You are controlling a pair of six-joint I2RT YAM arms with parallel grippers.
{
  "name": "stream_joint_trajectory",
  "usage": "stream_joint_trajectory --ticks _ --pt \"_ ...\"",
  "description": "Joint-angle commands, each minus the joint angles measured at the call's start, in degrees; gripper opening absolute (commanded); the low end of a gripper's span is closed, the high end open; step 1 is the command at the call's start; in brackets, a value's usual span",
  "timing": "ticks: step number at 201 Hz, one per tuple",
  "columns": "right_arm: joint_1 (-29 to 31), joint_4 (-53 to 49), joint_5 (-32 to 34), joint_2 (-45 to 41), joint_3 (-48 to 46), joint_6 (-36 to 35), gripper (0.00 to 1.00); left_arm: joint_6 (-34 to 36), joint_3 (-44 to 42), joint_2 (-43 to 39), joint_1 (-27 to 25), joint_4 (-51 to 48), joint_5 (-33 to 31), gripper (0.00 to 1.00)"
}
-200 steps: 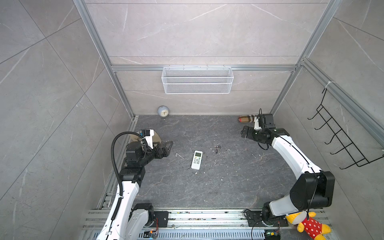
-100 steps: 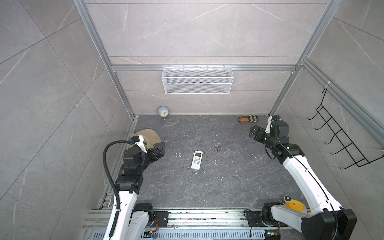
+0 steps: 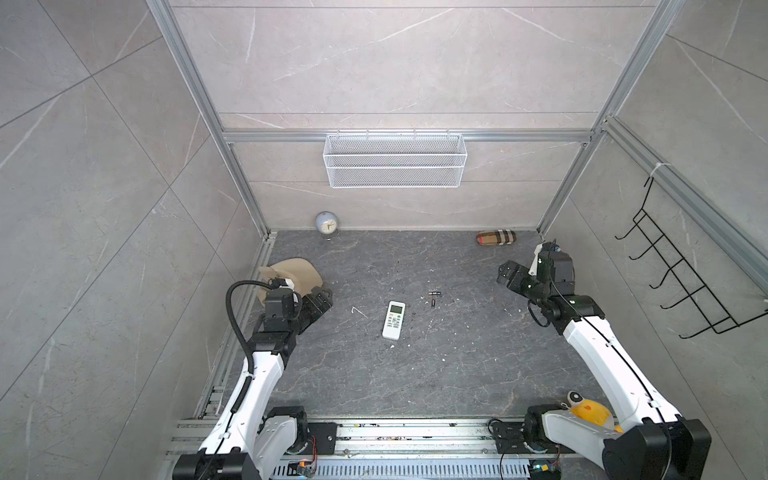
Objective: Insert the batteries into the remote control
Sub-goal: 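Raise both arms and swing the grippers toward the table centre, then reach the left gripper to the white remote and grasp its lower end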
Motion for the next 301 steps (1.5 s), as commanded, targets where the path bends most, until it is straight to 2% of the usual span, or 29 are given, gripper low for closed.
stream_joint_trajectory --ticks 1,13,28,38,49,55,81,112,146,178,201,234,301 --pt "0.39 2.99 -9.69 -3.31 -3.75 -1.78 0.99 -4.51 -0.63 0.22 -4.43 2.08 -7.92 1.0" --pt "0.75 3.66 -10.05 -4.99 -5.43 -1.22 0.99 -3.37 0.3 1.17 -7.8 0.15 -11.94 1.0" --pt "0.97 3.57 -7.78 -6.75 -7.7 0.84 0.99 2.12 5.34 4.67 -11.81 -6.4 -15.14 1.0" --pt "0.94 3.86 -4.75 -7.29 -10.08 1.98 0.99 5.4 8.74 6.6 -16.61 -10.81 -22.02 1.0" --pt "0.94 4.09 -4.0 -7.17 -12.14 1.0 0.99 7.64 11.12 7.82 -22.62 -13.6 -30.41 1.0" --pt "0.86 4.03 -4.06 -6.99 -12.65 0.79 0.99 8.0 11.65 8.35 -24.81 -13.8 -32.89 1.0" --pt "0.96 0.64 -8.34 -6.1 -12.64 0.09 0.99 8.04 13.18 13.58 -28.44 -10.56 -30.11 1.0" --pt "0.96 1.51 -14.06 -7.18 -14.58 -0.04 0.99 9.84 19.69 25.08 -38.56 -11.0 -34.99 0.99" --pt "0.94 1.5 -18.26 -8.28 -15.43 -2.01 0.99 13.07 26.15 34.61 -43.74 -11.73 -35.94 0.97" --pt "0.99 0.72 -19.52 -8.11 -15.41 -3.45 0.99 15.92 35.64 44.94 -46.77 -19.41 -36.29 0.95" --pt "1.09 1.2 -21.37 -7.64 -15.58 -3.88 0.99 17.34 39.75 50.22 -46.89 -23.07 -33.22 0.93" --pt "1.04 2.37 -22.62 -7.24 -16.28 -3.98 0.99 18.06 40.15 52.38 -46.89 -22.32 -28.46 0.87" --pt "1.01 6.03 -22.9 -5.41 -18.08 -3.28 0.99 17.06 41.41 55.71 -46.06 -23.64 -29.64 0.84"
